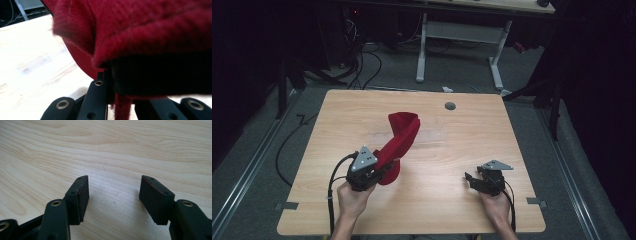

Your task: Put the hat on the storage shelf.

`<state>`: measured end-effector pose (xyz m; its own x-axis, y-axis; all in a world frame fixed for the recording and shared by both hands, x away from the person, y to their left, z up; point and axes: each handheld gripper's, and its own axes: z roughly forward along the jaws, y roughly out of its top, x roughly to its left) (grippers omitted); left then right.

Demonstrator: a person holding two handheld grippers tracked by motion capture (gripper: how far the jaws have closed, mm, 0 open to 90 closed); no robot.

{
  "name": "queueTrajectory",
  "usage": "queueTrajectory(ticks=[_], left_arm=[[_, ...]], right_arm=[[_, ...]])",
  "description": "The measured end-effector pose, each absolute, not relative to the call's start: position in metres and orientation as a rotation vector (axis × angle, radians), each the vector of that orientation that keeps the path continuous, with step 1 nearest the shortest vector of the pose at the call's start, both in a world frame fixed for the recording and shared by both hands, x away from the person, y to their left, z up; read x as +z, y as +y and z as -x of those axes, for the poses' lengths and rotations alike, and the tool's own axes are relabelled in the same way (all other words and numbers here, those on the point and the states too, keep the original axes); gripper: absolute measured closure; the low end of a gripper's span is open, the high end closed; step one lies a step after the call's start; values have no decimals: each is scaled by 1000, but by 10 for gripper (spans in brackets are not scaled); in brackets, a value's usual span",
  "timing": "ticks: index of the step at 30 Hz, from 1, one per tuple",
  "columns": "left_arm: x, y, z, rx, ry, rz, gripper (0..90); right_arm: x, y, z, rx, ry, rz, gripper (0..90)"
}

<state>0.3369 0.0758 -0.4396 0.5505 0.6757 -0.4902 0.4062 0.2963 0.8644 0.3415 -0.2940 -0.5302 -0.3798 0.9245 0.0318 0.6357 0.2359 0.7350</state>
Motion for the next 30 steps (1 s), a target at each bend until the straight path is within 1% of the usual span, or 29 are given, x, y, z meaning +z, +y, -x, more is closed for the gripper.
queueTrajectory(ticks=[5, 17, 22, 28, 30], left_arm=[[-432, 86, -344, 216, 1063, -1267, 836], [-412, 111, -363, 249, 1110, -1166, 835], [-409, 110, -376, 276, 1132, -1181, 835], [-400, 113, -390, 283, 1145, -1166, 835], [-396, 115, -393, 305, 1141, -1164, 835]], right_arm=[[-530, -293, -342, 921, 2103, -1420, 398], [-531, -290, -343, 892, 2102, -1405, 379], [-531, -289, -342, 892, 2114, -1391, 354], [-531, -288, -342, 893, 2117, -1390, 348], [-531, -288, -342, 893, 2118, -1390, 347]])
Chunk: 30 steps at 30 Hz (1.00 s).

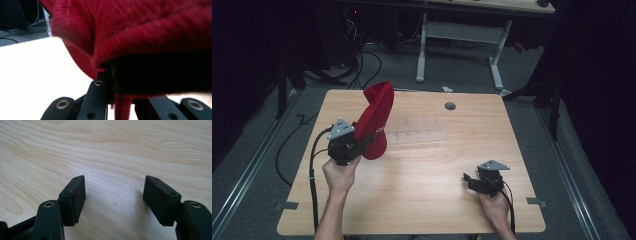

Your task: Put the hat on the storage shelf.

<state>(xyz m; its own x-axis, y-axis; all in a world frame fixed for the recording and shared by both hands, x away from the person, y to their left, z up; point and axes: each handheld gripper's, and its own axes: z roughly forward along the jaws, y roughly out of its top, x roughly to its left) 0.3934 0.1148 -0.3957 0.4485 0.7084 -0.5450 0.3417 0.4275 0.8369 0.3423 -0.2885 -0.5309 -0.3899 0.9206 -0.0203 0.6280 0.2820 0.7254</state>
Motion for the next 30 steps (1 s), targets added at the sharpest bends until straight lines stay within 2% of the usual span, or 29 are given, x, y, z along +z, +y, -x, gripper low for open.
queueTrajectory(ticks=[10, 21, 30], left_arm=[[-385, 115, -421, 379, 1149, -1190, 835], [-399, 109, -452, 473, 1182, -1247, 836], [-407, 105, -467, 495, 1185, -1268, 835]], right_arm=[[-531, -288, -342, 894, 2119, -1389, 344], [-531, -286, -342, 902, 2133, -1377, 344], [-531, -287, -341, 903, 2137, -1375, 340]])
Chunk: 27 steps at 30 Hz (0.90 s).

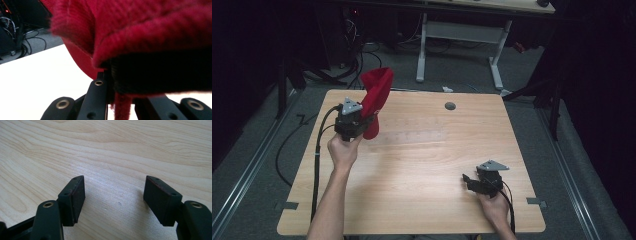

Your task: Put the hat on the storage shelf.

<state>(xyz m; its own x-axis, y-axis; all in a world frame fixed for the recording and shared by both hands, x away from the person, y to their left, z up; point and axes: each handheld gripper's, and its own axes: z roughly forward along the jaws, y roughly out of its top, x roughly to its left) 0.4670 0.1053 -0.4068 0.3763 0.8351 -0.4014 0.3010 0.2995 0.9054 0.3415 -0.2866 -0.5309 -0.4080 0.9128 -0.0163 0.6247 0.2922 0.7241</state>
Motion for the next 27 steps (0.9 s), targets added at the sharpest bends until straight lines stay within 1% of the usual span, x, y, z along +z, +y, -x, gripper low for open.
queueTrajectory(ticks=[6, 21, 27], left_arm=[[-412, 104, -470, 531, 1186, -1288, 835], [-430, 104, -470, 520, 1215, -1261, 827], [-441, 105, -465, 515, 1237, -1306, 812]], right_arm=[[-531, -287, -341, 903, 2138, -1374, 337], [-531, -287, -342, 902, 2141, -1367, 335], [-531, -286, -341, 901, 2140, -1372, 335]])
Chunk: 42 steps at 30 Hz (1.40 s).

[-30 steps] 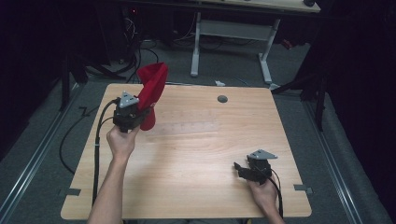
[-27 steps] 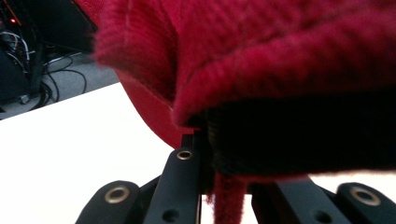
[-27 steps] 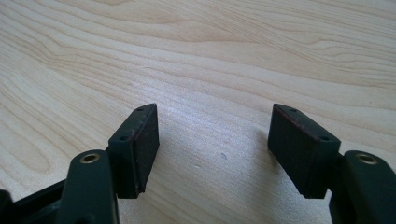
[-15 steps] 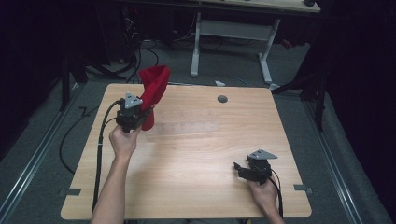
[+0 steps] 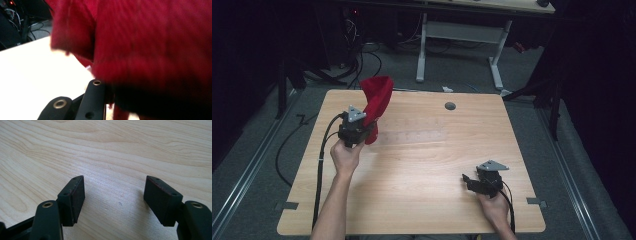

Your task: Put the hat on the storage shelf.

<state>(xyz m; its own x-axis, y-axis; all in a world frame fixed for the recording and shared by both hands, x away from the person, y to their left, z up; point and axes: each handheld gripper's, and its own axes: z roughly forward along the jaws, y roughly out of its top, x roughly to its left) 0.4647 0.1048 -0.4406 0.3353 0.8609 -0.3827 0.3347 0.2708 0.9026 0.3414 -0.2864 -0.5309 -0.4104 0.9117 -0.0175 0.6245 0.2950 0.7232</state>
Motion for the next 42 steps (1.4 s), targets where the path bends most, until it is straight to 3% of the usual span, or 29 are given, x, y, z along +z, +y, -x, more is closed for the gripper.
queueTrajectory(ticks=[7, 17, 25, 42], left_arm=[[-452, 110, -459, 479, 1270, -1299, 776], [-451, 112, -453, 413, 1295, -1255, 507], [-451, 115, -447, 423, 1294, -1244, 387], [-449, 118, -431, 484, 1279, -1229, 292]], right_arm=[[-531, -286, -341, 901, 2141, -1371, 335], [-531, -286, -341, 901, 2140, -1371, 335], [-531, -286, -341, 901, 2140, -1371, 335], [-531, -286, -341, 901, 2139, -1371, 335]])
